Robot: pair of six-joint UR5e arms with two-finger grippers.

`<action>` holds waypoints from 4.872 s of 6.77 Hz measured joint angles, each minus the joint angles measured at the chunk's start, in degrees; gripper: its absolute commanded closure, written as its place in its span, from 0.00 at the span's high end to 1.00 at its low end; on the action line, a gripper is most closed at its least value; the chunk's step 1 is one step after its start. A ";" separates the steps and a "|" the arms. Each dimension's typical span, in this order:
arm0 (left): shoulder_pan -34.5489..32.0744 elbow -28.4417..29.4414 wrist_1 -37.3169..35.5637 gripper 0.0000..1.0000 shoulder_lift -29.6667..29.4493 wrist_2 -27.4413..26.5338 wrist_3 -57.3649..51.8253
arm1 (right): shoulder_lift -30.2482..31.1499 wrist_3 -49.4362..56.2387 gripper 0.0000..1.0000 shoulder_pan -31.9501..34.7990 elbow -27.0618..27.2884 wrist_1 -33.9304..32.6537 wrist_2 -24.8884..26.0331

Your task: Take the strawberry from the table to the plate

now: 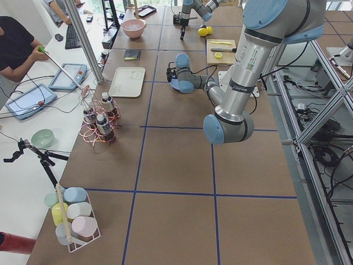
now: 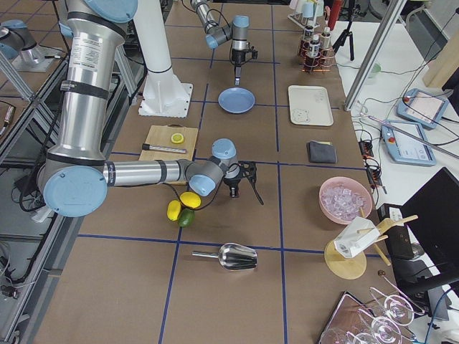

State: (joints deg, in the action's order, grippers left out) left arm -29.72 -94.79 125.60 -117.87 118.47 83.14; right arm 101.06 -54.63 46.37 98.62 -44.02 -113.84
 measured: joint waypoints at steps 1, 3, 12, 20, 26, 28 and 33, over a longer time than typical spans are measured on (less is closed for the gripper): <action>-0.25 -0.80 0.08 0.81 0.72 0.02 -0.08 | -0.83 -3.25 0.00 -0.42 2.58 -0.24 -0.20; -1.97 -3.50 0.35 0.80 4.16 0.08 -1.85 | -6.89 -16.89 0.00 -3.58 5.92 -0.55 -0.37; -5.55 -11.21 0.44 0.81 16.51 0.09 -11.07 | -49.92 -48.27 0.00 -23.69 -5.98 -35.29 11.84; -5.27 -10.70 0.44 0.82 16.05 0.05 -10.99 | -54.75 -47.45 0.00 -24.84 -11.84 -37.97 13.98; -5.22 -10.74 0.44 0.82 16.00 0.09 -10.90 | -54.94 -46.48 1.00 -24.75 -12.38 -39.20 13.85; -5.28 -10.82 0.44 0.81 16.04 0.09 -10.92 | -55.25 -46.39 1.00 -24.27 -11.88 -39.51 13.64; -8.69 -12.69 0.52 0.81 21.55 0.90 -21.34 | -37.98 -35.35 1.00 -15.91 11.99 -45.06 5.93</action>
State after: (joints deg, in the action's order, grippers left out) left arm -38.41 -107.49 126.12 -96.32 119.37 61.81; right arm 63.08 -89.98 30.46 110.61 -89.08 -107.91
